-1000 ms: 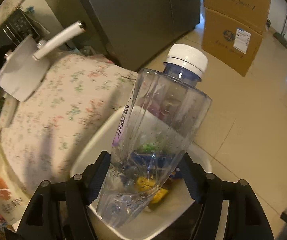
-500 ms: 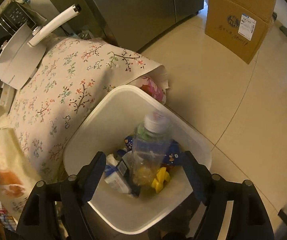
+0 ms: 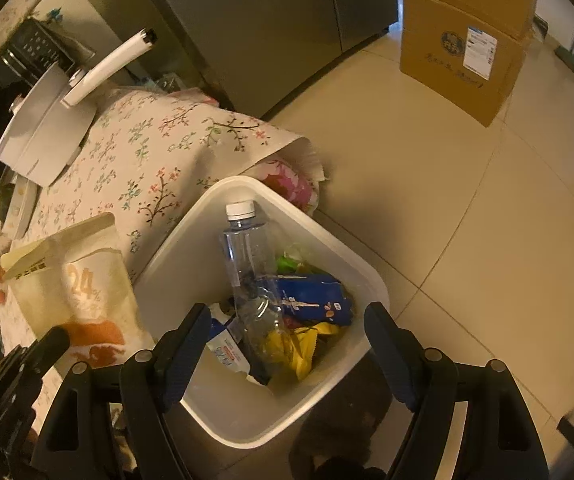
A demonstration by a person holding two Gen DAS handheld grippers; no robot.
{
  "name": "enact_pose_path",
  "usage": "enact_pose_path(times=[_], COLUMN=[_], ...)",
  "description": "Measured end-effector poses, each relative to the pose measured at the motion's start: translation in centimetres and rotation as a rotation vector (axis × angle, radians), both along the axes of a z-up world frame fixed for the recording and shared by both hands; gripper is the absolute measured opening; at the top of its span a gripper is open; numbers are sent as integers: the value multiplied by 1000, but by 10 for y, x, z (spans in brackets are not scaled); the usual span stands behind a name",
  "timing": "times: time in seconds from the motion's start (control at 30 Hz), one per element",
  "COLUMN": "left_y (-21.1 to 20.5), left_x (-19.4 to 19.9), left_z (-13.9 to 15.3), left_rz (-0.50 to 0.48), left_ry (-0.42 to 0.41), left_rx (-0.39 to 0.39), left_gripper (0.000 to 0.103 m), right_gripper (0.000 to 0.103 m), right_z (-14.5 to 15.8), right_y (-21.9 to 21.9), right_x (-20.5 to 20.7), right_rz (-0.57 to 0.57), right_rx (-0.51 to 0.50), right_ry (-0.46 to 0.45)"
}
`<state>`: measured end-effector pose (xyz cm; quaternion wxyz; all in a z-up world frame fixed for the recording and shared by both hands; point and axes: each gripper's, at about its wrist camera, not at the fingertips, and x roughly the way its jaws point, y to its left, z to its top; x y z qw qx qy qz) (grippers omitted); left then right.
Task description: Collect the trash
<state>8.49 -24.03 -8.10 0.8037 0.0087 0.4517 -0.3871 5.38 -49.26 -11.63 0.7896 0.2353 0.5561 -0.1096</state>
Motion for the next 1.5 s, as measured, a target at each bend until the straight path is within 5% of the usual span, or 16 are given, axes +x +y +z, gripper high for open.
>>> enact_pose_path(times=[0.17, 0.23, 0.3, 0.37, 0.63, 0.8, 1.03, 1.2, 1.5], left_y=[-7, -8, -7, -4, 15, 36, 86, 126, 179], left_x=[3, 3, 2, 1, -2, -20, -53, -78, -112], left_z=[-7, -9, -7, -4, 12, 33, 53, 73, 89], left_rz=[-1, 10, 23, 34, 97, 157, 347, 470, 677], left_ry=[-21, -33, -47, -62, -62, -134, -156, -218, -337], left_rx=[17, 44, 50, 51, 65, 127, 203, 226, 259], left_gripper=[3, 17, 45, 56, 82, 98, 102, 102, 102], right_gripper=[81, 81, 81, 81, 81, 81, 88, 103, 103], right_z=[3, 5, 6, 7, 16, 34, 69, 104, 135], right_y=[-2, -3, -3, -3, 5, 26, 79, 132, 201], right_x=[-3, -5, -6, -7, -9, -11, -30, -50, -93], right_rz=[-13, -18, -19, -18, 2, 63, 172, 288, 413], right_rx=[11, 11, 13, 13, -17, -70, -118, -300, -424], right_ry=[-11, -17, -23, -26, -46, -98, -206, -349, -595])
